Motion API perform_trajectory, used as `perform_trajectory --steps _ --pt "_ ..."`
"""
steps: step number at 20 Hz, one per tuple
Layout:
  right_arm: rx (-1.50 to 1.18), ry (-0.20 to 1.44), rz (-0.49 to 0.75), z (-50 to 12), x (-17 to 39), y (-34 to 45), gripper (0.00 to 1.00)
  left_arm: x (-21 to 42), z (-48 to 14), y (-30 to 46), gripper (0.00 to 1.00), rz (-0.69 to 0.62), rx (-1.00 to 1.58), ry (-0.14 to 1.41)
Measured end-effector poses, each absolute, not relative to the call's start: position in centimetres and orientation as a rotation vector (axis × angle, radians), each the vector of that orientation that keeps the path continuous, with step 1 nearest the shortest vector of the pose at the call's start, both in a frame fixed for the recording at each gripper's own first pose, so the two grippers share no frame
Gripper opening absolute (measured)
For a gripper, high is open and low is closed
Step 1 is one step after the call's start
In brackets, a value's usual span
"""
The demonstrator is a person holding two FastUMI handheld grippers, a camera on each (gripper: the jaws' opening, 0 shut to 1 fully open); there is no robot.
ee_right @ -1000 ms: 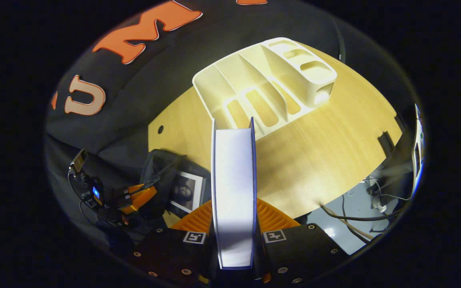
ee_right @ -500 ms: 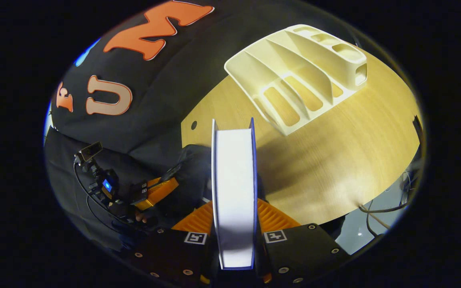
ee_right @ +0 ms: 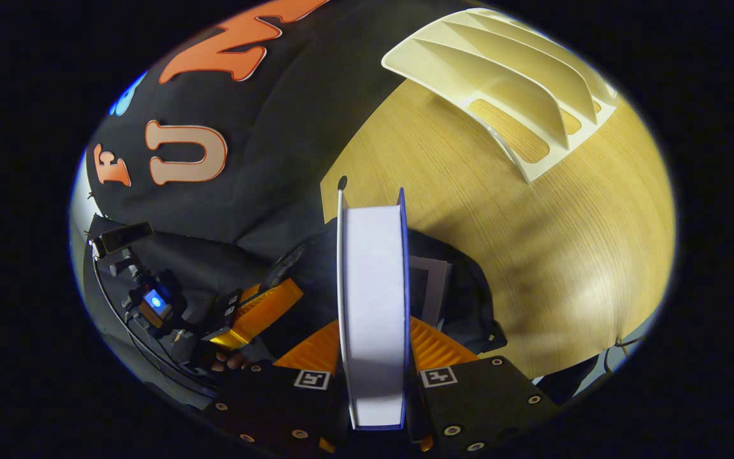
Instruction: Open the schoolbag, grab two books from the bookshelf and put them into the schoolbag.
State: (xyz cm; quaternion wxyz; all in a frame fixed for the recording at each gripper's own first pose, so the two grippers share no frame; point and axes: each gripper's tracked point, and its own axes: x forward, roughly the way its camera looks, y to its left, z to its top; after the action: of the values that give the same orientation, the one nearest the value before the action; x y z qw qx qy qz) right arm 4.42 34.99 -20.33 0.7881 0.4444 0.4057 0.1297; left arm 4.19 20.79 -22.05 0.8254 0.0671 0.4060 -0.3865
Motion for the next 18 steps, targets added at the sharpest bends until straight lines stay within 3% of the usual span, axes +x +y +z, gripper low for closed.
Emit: perform_trajectory --steps 9,18 --pt "1.104 0.763 0.336 -22.9 8.3 40.2 0.37 3.3 -21.7 19.1 0.07 -0.831 0.131 0.854" --pt "1.168 0.756 0.386 -25.6 10.8 45.1 0.37 2.6 -21.5 18.7 0.06 -0.849 0.150 0.852"
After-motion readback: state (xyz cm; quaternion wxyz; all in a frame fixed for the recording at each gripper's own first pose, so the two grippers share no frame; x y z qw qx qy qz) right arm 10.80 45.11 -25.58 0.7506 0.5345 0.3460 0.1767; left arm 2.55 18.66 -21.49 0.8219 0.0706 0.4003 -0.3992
